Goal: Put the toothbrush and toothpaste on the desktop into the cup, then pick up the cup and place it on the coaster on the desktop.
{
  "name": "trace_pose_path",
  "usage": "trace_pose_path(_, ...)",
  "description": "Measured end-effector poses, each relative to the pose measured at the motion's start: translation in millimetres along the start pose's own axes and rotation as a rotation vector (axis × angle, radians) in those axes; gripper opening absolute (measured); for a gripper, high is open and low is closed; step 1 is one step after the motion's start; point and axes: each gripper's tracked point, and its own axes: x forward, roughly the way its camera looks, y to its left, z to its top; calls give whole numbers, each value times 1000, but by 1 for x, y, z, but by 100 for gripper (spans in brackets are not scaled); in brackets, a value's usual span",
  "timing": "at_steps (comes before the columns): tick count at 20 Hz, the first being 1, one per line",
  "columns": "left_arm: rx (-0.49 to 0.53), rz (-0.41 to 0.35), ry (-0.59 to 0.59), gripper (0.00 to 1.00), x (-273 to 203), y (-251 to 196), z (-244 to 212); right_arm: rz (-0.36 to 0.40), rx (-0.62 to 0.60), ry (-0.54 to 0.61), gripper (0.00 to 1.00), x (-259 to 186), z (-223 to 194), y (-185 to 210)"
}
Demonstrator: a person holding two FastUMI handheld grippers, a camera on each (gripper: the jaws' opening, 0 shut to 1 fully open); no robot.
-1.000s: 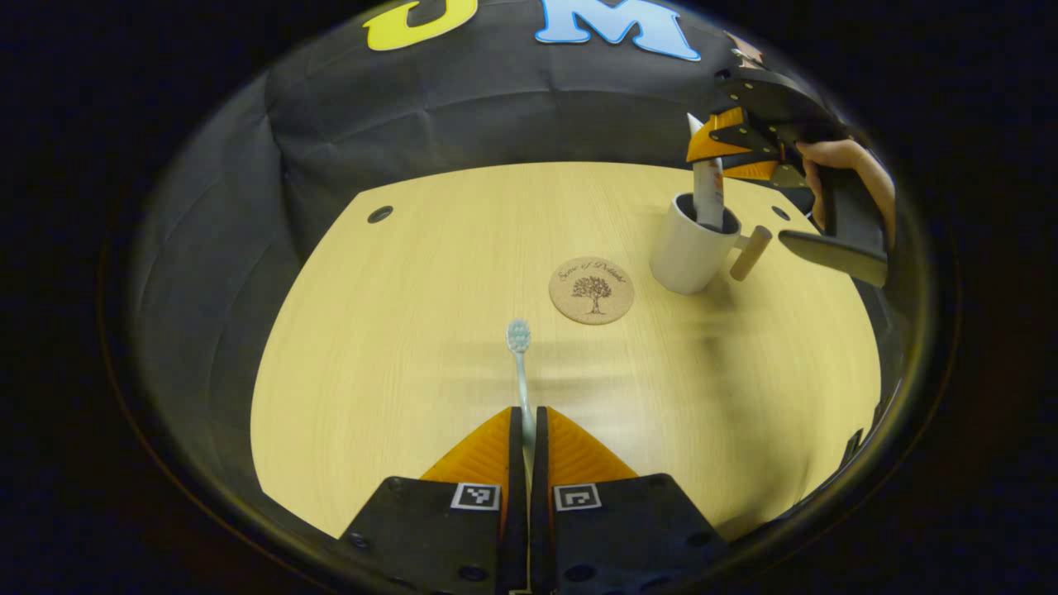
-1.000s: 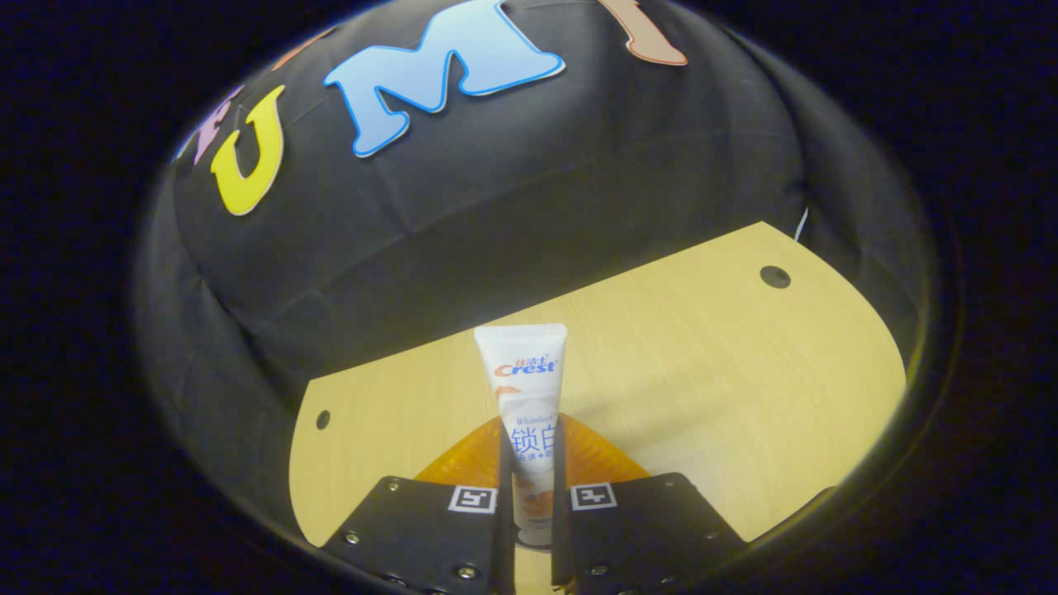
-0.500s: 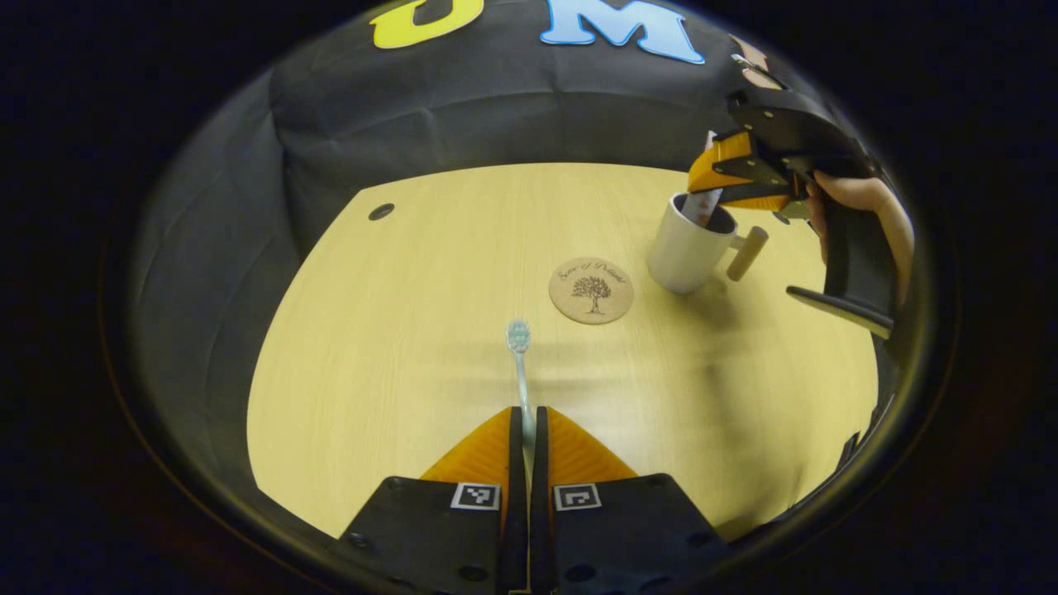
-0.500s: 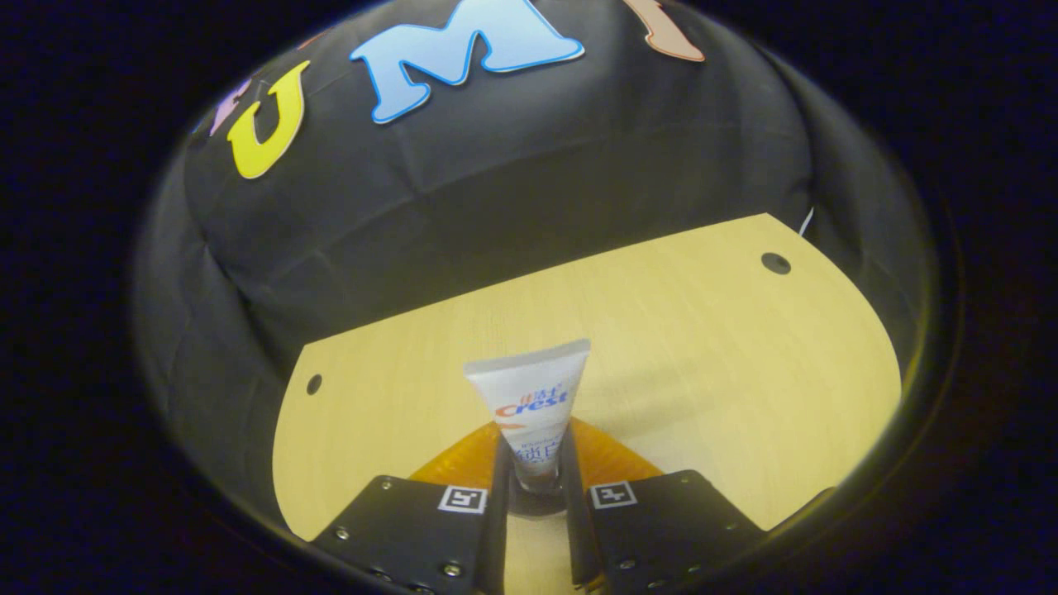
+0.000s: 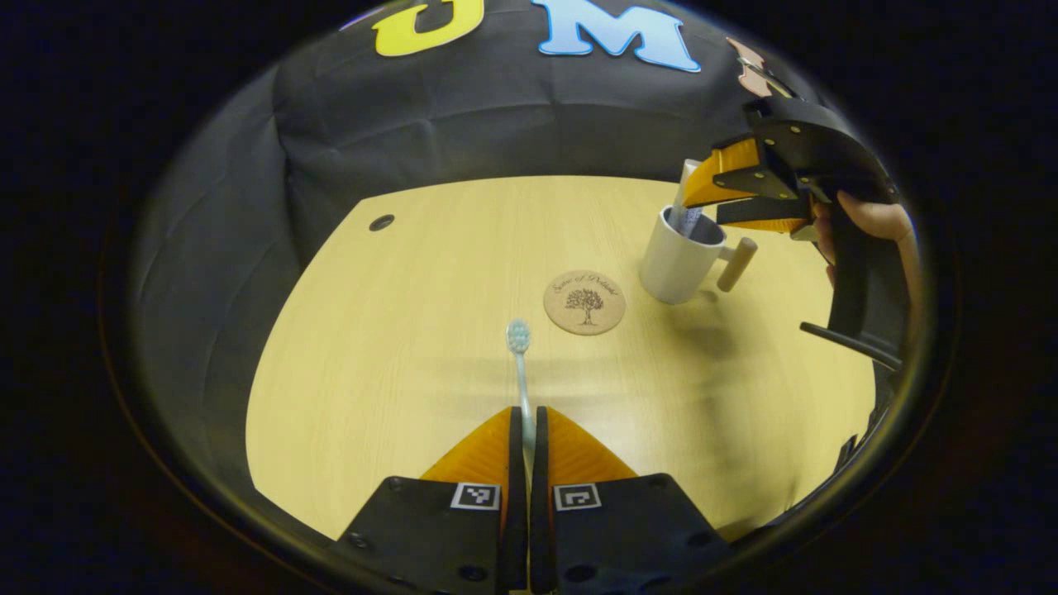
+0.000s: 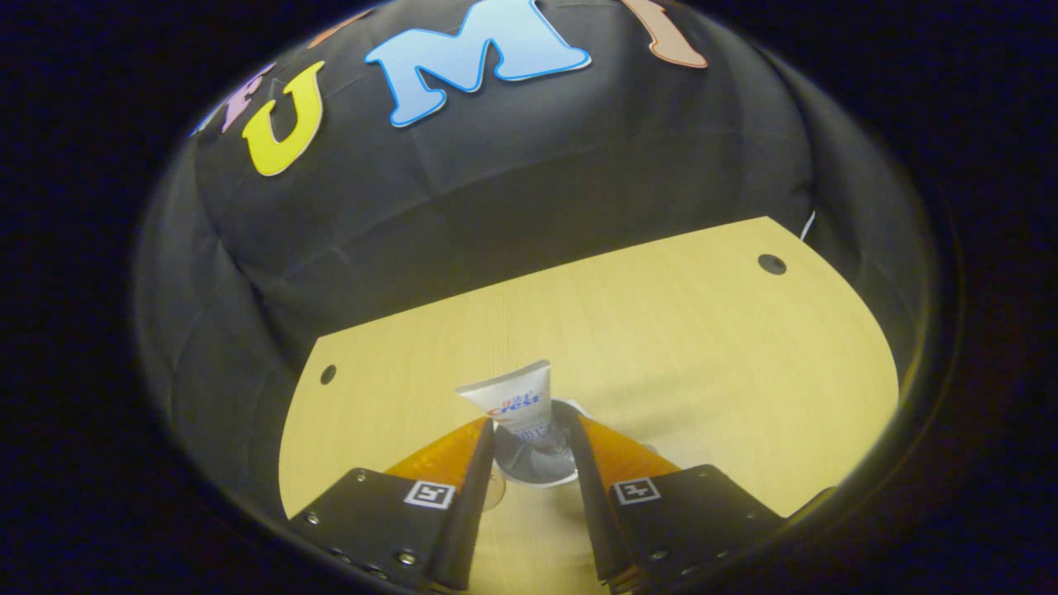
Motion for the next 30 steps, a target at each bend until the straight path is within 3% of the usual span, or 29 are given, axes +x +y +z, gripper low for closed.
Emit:
trace_pose_path(1, 3, 1, -13, 7, 5, 2, 0, 4, 3, -14, 58, -5, 4, 0)
trace_pose_path(10, 73, 2, -166, 10, 45, 10, 30, -20, 55, -119, 58, -56, 34, -37)
trace_pose_path(30, 410, -172, -523, 9, 59, -74, 145, -203, 145, -51, 62, -111, -15, -168)
